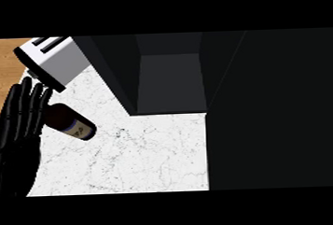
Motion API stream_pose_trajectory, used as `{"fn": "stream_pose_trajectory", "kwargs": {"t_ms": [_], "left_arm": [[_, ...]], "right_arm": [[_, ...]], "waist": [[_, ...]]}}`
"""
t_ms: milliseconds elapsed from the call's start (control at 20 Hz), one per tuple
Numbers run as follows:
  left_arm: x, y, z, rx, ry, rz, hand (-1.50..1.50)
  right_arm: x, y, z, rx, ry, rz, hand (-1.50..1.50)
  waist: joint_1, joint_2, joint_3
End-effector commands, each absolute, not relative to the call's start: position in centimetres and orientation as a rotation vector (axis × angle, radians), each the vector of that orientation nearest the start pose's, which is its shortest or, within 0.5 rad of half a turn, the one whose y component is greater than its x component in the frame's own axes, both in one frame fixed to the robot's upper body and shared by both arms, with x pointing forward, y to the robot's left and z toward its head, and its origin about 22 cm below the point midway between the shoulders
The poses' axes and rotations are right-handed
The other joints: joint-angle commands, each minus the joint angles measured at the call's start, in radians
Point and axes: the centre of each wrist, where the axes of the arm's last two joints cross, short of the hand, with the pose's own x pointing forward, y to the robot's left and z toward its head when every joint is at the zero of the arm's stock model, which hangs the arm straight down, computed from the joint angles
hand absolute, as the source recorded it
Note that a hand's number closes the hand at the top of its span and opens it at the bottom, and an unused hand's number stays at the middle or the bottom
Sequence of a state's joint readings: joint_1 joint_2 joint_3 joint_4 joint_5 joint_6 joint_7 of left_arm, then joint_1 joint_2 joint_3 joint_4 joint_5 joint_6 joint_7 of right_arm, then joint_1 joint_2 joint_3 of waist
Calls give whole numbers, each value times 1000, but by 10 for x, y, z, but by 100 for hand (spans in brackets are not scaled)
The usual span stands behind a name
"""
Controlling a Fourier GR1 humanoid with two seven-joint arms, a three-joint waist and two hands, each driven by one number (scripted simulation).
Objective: Pick up the wine, place it into the cabinet and close the cabinet
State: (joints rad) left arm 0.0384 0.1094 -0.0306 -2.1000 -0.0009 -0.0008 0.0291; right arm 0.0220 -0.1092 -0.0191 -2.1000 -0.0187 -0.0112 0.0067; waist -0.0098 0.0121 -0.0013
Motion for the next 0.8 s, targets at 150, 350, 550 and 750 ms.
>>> {"fn": "stream_pose_trajectory", "kwargs": {"t_ms": [150, 350, 550, 750], "left_arm": [[210, 299, 128, -201, -2079, -242, -150], [224, 309, 103, -452, -1920, -125, -150], [230, 361, 141, -476, -1913, -138, -150], [217, 366, 163, -528, -1873, -132, -150]], "right_arm": [[185, -234, 126, -48, -2067, 101, -150], [173, -231, 129, 196, -2013, 289, -150], [147, -220, 162, 211, -1999, 290, -150], [157, -232, 174, 207, -1993, 276, -150]], "waist": [[10, -14, -1], [-3, -16, -1], [3, -17, 0], [15, -14, 1]]}}
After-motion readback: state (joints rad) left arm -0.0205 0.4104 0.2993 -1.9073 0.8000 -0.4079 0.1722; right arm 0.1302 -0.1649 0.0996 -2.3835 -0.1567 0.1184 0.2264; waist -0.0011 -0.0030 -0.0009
